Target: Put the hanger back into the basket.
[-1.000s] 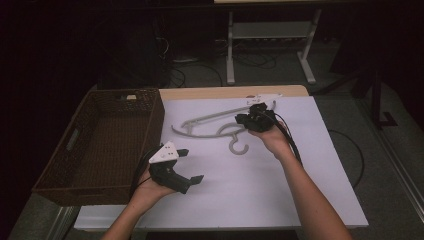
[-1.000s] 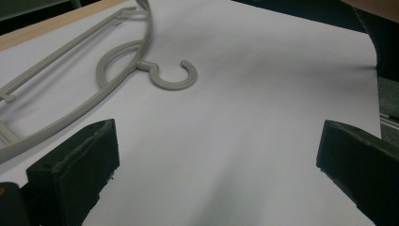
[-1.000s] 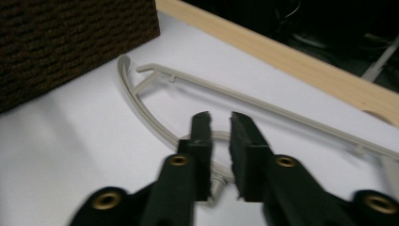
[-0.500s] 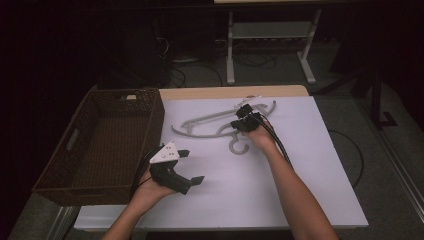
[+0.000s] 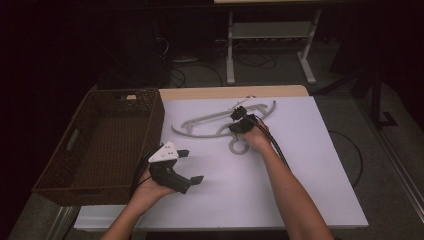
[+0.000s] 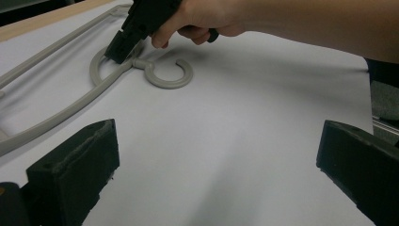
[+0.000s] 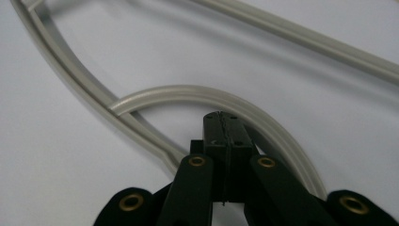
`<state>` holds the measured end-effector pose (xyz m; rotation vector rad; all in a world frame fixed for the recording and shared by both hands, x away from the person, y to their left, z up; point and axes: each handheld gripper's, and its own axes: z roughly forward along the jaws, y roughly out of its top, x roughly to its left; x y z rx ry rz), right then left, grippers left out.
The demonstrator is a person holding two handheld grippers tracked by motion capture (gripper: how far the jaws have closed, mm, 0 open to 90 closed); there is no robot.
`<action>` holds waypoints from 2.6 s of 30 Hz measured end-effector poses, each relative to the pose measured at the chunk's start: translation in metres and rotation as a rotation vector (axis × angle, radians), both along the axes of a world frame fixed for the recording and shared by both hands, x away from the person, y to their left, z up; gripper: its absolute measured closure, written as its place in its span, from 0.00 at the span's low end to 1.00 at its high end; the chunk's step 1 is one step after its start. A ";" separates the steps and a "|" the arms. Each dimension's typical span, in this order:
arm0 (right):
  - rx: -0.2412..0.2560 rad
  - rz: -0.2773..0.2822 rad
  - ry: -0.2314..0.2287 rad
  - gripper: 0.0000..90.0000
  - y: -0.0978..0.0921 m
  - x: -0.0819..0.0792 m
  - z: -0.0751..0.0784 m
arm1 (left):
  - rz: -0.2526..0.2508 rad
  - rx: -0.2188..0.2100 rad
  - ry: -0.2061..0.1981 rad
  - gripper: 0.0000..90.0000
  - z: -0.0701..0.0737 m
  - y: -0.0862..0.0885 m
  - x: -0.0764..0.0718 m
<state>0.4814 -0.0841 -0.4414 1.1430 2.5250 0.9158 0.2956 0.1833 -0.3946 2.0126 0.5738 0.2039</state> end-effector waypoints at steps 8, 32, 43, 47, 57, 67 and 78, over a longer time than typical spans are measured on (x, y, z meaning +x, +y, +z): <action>-0.030 0.015 0.018 1.00 -0.003 -0.007 0.003 | 0.009 -0.013 0.008 0.00 0.000 0.001 0.000; -0.009 0.147 0.047 1.00 -0.029 -0.087 0.003 | 0.003 -0.004 0.012 0.00 0.000 0.000 -0.001; -0.015 0.199 0.056 1.00 -0.038 -0.130 0.006 | -0.001 -0.004 0.010 0.00 0.000 0.000 -0.002; -0.010 0.207 0.054 1.00 -0.040 -0.142 0.006 | -0.001 -0.001 0.012 0.00 0.000 -0.001 -0.003; 0.076 0.168 -0.046 0.73 -0.056 -0.159 0.027 | -0.008 0.001 0.011 0.00 0.000 -0.003 -0.002; 0.211 0.042 -0.206 0.20 -0.108 -0.199 0.046 | -0.030 0.013 0.014 0.00 -0.003 -0.010 -0.001; 0.222 -0.035 -0.251 0.16 -0.143 -0.227 0.036 | -0.111 0.064 0.019 0.00 -0.012 -0.036 0.014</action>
